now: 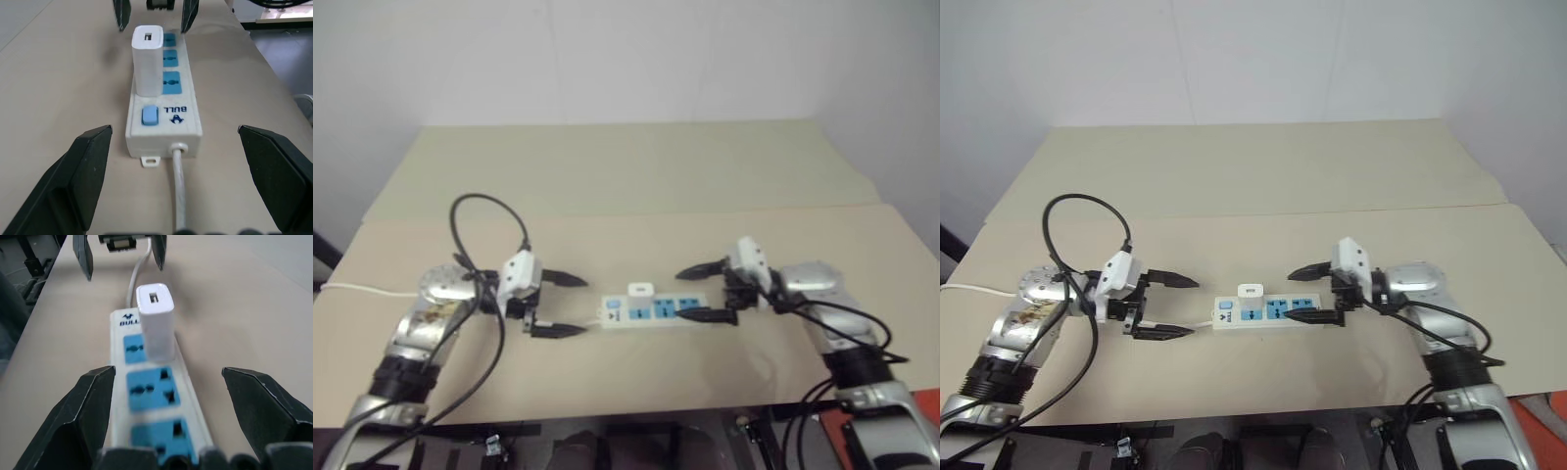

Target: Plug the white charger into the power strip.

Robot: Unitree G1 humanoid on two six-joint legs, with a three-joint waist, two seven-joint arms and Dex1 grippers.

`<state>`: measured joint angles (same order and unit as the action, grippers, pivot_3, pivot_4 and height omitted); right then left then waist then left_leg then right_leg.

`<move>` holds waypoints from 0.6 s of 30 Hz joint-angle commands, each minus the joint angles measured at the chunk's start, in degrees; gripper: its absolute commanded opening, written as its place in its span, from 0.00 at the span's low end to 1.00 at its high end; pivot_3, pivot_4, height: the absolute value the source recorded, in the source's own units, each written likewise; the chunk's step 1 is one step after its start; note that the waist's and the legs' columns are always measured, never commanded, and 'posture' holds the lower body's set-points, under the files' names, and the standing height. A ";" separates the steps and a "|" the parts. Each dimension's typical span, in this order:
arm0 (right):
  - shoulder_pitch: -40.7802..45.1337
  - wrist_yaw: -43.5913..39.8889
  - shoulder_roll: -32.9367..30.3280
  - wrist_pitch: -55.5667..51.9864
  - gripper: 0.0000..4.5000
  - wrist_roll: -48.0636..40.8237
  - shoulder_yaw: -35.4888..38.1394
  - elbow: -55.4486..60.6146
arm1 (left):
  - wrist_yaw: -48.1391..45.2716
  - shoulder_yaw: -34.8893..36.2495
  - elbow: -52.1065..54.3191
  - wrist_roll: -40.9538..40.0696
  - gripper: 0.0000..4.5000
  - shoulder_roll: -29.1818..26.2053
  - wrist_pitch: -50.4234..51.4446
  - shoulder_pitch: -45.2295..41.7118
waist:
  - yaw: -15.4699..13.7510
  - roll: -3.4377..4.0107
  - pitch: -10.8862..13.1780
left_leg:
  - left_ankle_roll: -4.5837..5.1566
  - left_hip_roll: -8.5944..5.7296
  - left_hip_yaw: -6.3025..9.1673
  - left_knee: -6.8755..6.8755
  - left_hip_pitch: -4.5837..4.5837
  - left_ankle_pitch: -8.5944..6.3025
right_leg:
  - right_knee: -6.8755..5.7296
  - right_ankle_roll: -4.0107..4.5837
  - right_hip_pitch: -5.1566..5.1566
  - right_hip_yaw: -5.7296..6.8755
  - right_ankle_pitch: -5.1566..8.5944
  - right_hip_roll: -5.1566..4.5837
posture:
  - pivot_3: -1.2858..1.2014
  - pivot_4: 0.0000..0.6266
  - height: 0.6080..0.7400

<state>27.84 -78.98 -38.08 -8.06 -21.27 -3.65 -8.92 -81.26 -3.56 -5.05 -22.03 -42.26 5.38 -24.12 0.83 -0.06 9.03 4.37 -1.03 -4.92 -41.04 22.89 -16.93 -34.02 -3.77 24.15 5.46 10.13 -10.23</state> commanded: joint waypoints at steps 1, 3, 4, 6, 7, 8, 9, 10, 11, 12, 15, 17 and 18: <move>-3.03 -1.16 -5.59 -0.82 0.93 -3.02 6.48 3.83 | -0.56 4.31 2.25 -2.27 0.99 -2.97 0.08 0.58 | -0.20 -0.01 0.02 | 0.00 0.00 0.01 0.00 -0.01 0.00 | 0.00 0.00 0.00 0.00 0.00 0.00 | 0.52 0.24 1.00; -4.83 -1.25 -8.07 -0.42 0.93 -3.39 8.50 3.32 | -0.38 5.24 2.68 -2.72 0.99 -3.78 0.54 0.97 | -0.25 -0.02 0.03 | 0.00 0.00 0.01 0.01 -0.01 0.00 | 0.00 0.00 -0.01 0.01 0.00 -0.01 | 0.52 0.24 1.00; -5.81 -1.36 -9.38 0.03 0.93 -3.52 9.77 2.79 | -0.16 5.81 2.95 -2.82 0.99 -4.23 0.76 1.28 | -0.22 -0.02 0.03 | 0.00 0.00 0.01 0.01 -0.02 0.00 | 0.00 0.00 -0.03 0.00 0.00 -0.01 | 0.52 0.24 1.00; -7.45 -1.03 -11.77 0.23 0.93 -3.90 12.63 1.52 | 0.09 7.08 3.54 -3.05 0.99 -5.05 1.15 2.10 | -0.19 -0.03 0.03 | 0.00 0.00 0.00 0.01 -0.03 0.00 | 0.00 0.00 -0.03 -0.01 0.00 -0.01 | 0.52 0.24 1.00; -7.91 -0.92 -12.78 0.39 0.93 -3.90 13.76 0.63 | 0.46 7.61 3.87 -3.18 0.99 -5.25 1.38 2.50 | -0.19 -0.03 0.03 | 0.00 0.01 0.00 0.01 -0.02 0.00 | -0.01 0.00 -0.02 -0.01 0.00 0.00 | 0.52 0.24 1.00; -8.31 -0.80 -13.84 0.87 0.93 -3.60 14.82 -0.65 | 1.01 8.18 4.28 -3.35 0.99 -5.53 1.70 3.00 | -0.20 -0.03 0.04 | 0.00 0.00 -0.01 0.02 -0.02 0.00 | -0.02 0.01 -0.01 -0.02 0.00 -0.01 | 0.52 0.24 1.00; -8.58 -0.71 -14.77 1.35 0.93 -3.26 15.75 -2.05 | 1.42 8.60 4.70 -3.56 0.99 -5.83 2.05 3.47 | -0.20 -0.04 0.05 | 0.01 0.00 -0.01 0.01 -0.02 0.00 | -0.01 0.00 -0.02 -0.01 0.00 0.00 | 0.52 0.24 1.00; -9.09 -0.37 -15.82 1.88 0.93 -2.74 16.81 -3.39 | 1.65 9.46 4.75 -3.72 0.99 -6.43 2.10 4.23 | -0.16 -0.04 0.05 | 0.01 0.00 -0.02 0.00 -0.02 0.00 | 0.00 0.01 -0.02 -0.02 0.00 -0.01 | 0.52 0.24 1.00; -9.45 -0.12 -16.62 2.39 0.93 -2.43 17.68 -4.62 | 1.93 10.09 4.79 -3.85 0.99 -6.84 2.22 4.79 | -0.15 -0.04 0.05 | 0.01 0.01 -0.02 0.00 -0.03 0.00 | 0.00 0.00 -0.02 -0.03 0.00 -0.01 | 0.52 0.24 1.00; -9.78 0.28 -17.28 2.58 0.93 -2.30 18.49 -5.64 | 1.98 10.65 4.76 -3.96 0.99 -7.28 2.25 5.30 | -0.15 -0.04 0.05 | 0.01 0.01 -0.02 0.01 -0.03 0.00 | 0.00 0.00 -0.02 -0.03 0.00 -0.01 | 0.52 0.24 1.00; -10.29 0.33 -18.61 3.34 0.93 -2.34 19.97 -7.92 | 2.78 11.06 5.62 -3.96 0.99 -7.49 2.83 5.73 | -0.12 -0.04 0.05 | 0.01 0.02 -0.02 0.02 -0.05 0.00 | 0.01 0.01 -0.02 -0.02 0.01 0.00 | 0.52 0.24 1.00; -10.70 0.05 -19.16 3.77 0.93 -2.47 20.65 -8.49 | 3.32 11.07 6.42 -4.07 0.99 -7.56 3.51 5.73 | -0.13 -0.06 0.06 | 0.01 0.01 -0.03 0.00 -0.05 0.00 | 0.02 0.01 -0.04 -0.04 0.01 -0.02 | 0.52 0.24 1.00; -11.14 0.21 -19.32 3.62 0.93 -2.59 20.93 -7.98 | 3.12 11.33 6.51 -4.32 0.99 -7.89 3.74 5.77 | -0.14 -0.05 0.05 | 0.01 0.01 -0.03 0.00 -0.05 0.00 | 0.02 0.01 -0.04 -0.04 0.01 -0.02 | 0.52 0.24 1.00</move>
<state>16.95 -78.69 -55.71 -5.54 -23.31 14.57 -17.93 -78.25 5.88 -0.39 -24.91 -49.10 8.75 -18.08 0.70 -0.11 9.09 4.38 -1.02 -4.94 -41.03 22.84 -16.92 -34.01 -3.76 24.12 5.42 10.14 -10.25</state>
